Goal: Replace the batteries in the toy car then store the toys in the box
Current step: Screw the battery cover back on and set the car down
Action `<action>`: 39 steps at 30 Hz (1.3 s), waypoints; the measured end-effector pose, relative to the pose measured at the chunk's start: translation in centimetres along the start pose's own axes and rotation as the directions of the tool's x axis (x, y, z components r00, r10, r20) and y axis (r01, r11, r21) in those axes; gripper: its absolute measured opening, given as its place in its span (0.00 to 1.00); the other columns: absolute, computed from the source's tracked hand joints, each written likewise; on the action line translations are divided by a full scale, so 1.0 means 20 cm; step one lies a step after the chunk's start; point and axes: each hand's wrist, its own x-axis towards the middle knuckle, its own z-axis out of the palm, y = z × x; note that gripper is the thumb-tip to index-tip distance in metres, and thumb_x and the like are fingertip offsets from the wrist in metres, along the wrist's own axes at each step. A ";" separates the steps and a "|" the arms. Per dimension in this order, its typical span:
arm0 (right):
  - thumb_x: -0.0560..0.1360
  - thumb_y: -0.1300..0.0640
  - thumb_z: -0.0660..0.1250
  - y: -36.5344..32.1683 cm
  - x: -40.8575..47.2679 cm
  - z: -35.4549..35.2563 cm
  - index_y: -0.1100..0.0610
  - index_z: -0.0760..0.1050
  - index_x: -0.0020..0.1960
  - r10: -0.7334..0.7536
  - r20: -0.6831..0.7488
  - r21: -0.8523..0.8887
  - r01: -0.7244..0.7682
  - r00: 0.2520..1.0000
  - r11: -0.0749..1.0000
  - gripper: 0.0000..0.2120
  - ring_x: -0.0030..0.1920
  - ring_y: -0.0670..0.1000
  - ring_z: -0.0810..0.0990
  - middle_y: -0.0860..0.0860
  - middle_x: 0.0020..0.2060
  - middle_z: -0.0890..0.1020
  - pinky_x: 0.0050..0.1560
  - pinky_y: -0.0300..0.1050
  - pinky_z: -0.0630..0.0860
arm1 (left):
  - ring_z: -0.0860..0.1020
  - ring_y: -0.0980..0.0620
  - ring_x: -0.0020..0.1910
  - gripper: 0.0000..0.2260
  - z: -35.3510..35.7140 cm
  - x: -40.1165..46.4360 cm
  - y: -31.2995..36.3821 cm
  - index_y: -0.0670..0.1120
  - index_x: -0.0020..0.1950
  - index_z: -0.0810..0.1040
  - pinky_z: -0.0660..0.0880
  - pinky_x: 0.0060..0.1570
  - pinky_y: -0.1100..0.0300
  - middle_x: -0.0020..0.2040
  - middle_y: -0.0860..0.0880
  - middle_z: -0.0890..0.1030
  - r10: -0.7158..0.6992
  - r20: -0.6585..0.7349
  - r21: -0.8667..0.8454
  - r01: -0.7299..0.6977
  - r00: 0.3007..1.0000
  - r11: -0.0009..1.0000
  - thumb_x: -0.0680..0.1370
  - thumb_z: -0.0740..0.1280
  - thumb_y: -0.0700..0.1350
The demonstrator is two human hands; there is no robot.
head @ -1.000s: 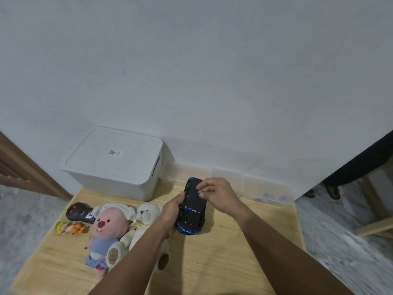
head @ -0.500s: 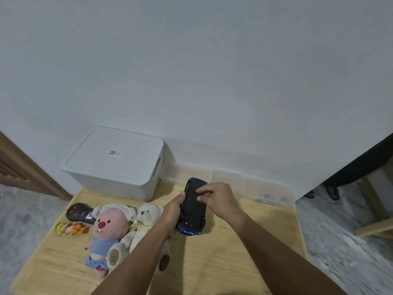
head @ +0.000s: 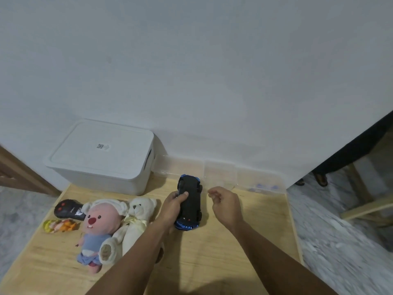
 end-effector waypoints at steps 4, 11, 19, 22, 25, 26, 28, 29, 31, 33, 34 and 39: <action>0.72 0.65 0.68 0.19 -0.02 -0.06 0.61 0.82 0.47 0.141 -0.080 -0.091 -0.148 0.987 0.985 0.06 0.40 0.54 0.83 0.54 0.39 0.85 0.40 0.34 0.71 | 0.81 0.41 0.48 0.08 0.03 0.00 -0.03 0.41 0.52 0.75 0.77 0.42 0.54 0.52 0.38 0.82 -0.013 0.001 0.040 0.013 1.000 0.999 0.79 0.66 0.45; 0.72 0.55 0.68 0.37 -0.03 -0.10 0.57 0.79 0.46 0.499 -0.073 -0.210 -0.502 0.864 0.839 0.06 0.49 0.54 0.80 0.51 0.44 0.82 0.41 0.40 0.69 | 0.80 0.44 0.45 0.05 0.06 0.01 -0.07 0.43 0.50 0.74 0.77 0.39 0.55 0.50 0.41 0.81 -0.041 -0.014 0.081 0.042 0.999 0.996 0.80 0.65 0.44; 0.71 0.56 0.67 0.40 0.05 -0.11 0.60 0.78 0.48 0.550 0.003 -0.324 -0.519 0.835 0.791 0.09 0.51 0.53 0.81 0.52 0.42 0.80 0.39 0.38 0.68 | 0.80 0.46 0.45 0.08 0.08 -0.01 -0.07 0.41 0.55 0.75 0.75 0.38 0.57 0.50 0.42 0.82 -0.049 -0.007 0.108 0.050 0.999 0.993 0.79 0.66 0.44; 0.69 0.54 0.69 0.39 0.03 -0.13 0.61 0.78 0.44 0.586 0.005 -0.299 -0.558 0.810 0.774 0.10 0.40 0.52 0.77 0.49 0.33 0.74 0.31 0.38 0.65 | 0.81 0.44 0.47 0.09 0.09 -0.01 -0.07 0.42 0.55 0.75 0.77 0.40 0.55 0.51 0.42 0.82 -0.061 -0.005 0.114 0.061 0.998 0.992 0.79 0.66 0.45; 0.69 0.52 0.68 0.41 0.02 -0.15 0.62 0.77 0.39 0.633 -0.016 -0.224 -0.619 0.774 0.752 0.12 0.34 0.51 0.75 0.49 0.30 0.75 0.28 0.38 0.65 | 0.81 0.41 0.51 0.11 0.09 -0.01 -0.09 0.42 0.57 0.75 0.79 0.47 0.50 0.53 0.41 0.82 -0.064 0.002 0.136 0.063 0.998 0.989 0.79 0.67 0.47; 0.69 0.52 0.67 0.42 0.02 -0.16 0.61 0.76 0.36 0.646 -0.022 -0.185 -0.638 0.763 0.747 0.12 0.33 0.51 0.75 0.49 0.29 0.75 0.31 0.39 0.67 | 0.81 0.40 0.52 0.11 0.10 -0.01 -0.09 0.42 0.58 0.75 0.79 0.49 0.49 0.54 0.40 0.82 -0.064 0.002 0.144 0.063 0.998 0.988 0.79 0.67 0.47; 0.70 0.55 0.65 0.44 0.01 -0.19 0.59 0.72 0.29 0.661 -0.034 -0.093 -0.661 0.749 0.744 0.13 0.30 0.49 0.73 0.50 0.27 0.74 0.33 0.41 0.67 | 0.81 0.40 0.52 0.12 0.10 -0.01 -0.10 0.42 0.58 0.75 0.79 0.50 0.47 0.55 0.40 0.81 -0.064 0.006 0.153 0.062 0.998 0.986 0.79 0.66 0.47; 0.70 0.57 0.65 0.45 0.00 -0.19 0.58 0.70 0.28 0.674 -0.042 -0.026 -0.675 0.738 0.737 0.13 0.29 0.50 0.72 0.50 0.26 0.74 0.31 0.42 0.66 | 0.81 0.40 0.52 0.11 0.11 -0.02 -0.10 0.42 0.58 0.75 0.79 0.50 0.47 0.55 0.40 0.81 -0.063 0.009 0.160 0.060 0.998 0.985 0.79 0.66 0.48; 0.69 0.59 0.64 0.46 -0.01 -0.21 0.59 0.71 0.29 0.699 -0.029 0.096 -0.694 0.714 0.713 0.10 0.30 0.53 0.74 0.53 0.28 0.76 0.33 0.43 0.68 | 0.80 0.40 0.52 0.11 0.12 -0.02 -0.11 0.42 0.58 0.75 0.79 0.47 0.49 0.55 0.40 0.81 -0.063 0.009 0.173 0.061 0.998 0.983 0.79 0.66 0.48; 0.70 0.61 0.63 0.48 -0.02 -0.22 0.60 0.73 0.33 0.706 0.034 0.205 -0.696 0.708 0.688 0.07 0.33 0.55 0.77 0.54 0.32 0.78 0.35 0.45 0.72 | 0.80 0.41 0.51 0.11 0.12 -0.04 -0.12 0.42 0.58 0.75 0.78 0.44 0.52 0.54 0.41 0.81 -0.063 0.003 0.188 0.061 0.998 0.980 0.79 0.66 0.47; 0.72 0.62 0.62 0.48 -0.02 -0.22 0.60 0.73 0.35 0.701 0.093 0.267 -0.696 0.707 0.667 0.07 0.32 0.53 0.76 0.55 0.33 0.77 0.33 0.43 0.72 | 0.80 0.41 0.51 0.11 0.13 -0.04 -0.12 0.42 0.58 0.75 0.78 0.44 0.52 0.54 0.41 0.81 -0.061 -0.002 0.196 0.060 0.998 0.979 0.79 0.66 0.48; 0.77 0.68 0.59 0.45 -0.04 -0.21 0.61 0.73 0.42 0.631 0.228 0.420 -0.659 0.742 0.623 0.08 0.30 0.51 0.70 0.54 0.31 0.72 0.25 0.35 0.67 | 0.80 0.41 0.51 0.12 0.15 -0.07 -0.14 0.42 0.58 0.74 0.79 0.48 0.47 0.54 0.40 0.81 -0.062 -0.019 0.217 0.065 0.998 0.974 0.79 0.65 0.48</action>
